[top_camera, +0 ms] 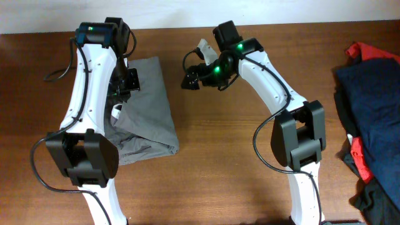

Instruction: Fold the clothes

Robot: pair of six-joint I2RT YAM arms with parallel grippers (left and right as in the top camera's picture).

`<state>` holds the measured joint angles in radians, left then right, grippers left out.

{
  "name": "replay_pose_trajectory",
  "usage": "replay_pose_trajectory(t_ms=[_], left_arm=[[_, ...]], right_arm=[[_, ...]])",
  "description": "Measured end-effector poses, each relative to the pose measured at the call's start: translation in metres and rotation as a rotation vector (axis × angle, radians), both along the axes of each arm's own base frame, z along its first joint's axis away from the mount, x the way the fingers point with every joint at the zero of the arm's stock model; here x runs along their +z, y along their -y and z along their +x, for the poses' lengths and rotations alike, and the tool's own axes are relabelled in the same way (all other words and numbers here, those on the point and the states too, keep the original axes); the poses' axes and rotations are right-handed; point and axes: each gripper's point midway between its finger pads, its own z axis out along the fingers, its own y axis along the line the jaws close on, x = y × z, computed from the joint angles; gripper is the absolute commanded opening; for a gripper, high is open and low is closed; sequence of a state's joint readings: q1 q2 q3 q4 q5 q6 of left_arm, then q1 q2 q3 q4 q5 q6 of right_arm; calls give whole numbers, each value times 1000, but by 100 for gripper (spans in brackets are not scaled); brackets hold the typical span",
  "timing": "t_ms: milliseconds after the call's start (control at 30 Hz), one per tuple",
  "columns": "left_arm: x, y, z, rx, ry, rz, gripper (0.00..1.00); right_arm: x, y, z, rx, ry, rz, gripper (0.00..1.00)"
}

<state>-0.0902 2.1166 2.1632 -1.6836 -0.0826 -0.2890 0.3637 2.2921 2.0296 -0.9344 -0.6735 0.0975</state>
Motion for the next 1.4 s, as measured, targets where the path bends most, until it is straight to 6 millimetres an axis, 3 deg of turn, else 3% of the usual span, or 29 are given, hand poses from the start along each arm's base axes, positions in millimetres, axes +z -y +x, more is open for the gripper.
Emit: replay_pose_trajectory(t_ms=[167, 500, 767, 1133, 1167, 1200, 1233, 1400], left_arm=[[0, -3, 0, 3, 0, 13, 0], [-5, -14, -4, 17, -23, 37, 0], [-4, -20, -5, 21, -22, 58, 1], [1, -22, -5, 21, -8, 69, 1], [2, -22, -5, 21, -6, 69, 0], [3, -22, -6, 21, -3, 70, 1], [5, -23, -6, 21, 2, 73, 0], [12, -26, -7, 21, 21, 91, 1]], right_arm=[[-7, -16, -8, 36, -31, 61, 99], [-22, -74, -35, 120, -47, 90, 99], [-56, -87, -43, 132, -107, 86, 99], [-48, -131, -72, 219, -110, 153, 100], [-48, -135, -75, 223, -112, 155, 96], [-48, -137, -78, 228, -116, 156, 77], [-47, -138, -79, 233, -112, 157, 65], [-47, -138, -79, 225, -122, 158, 22]])
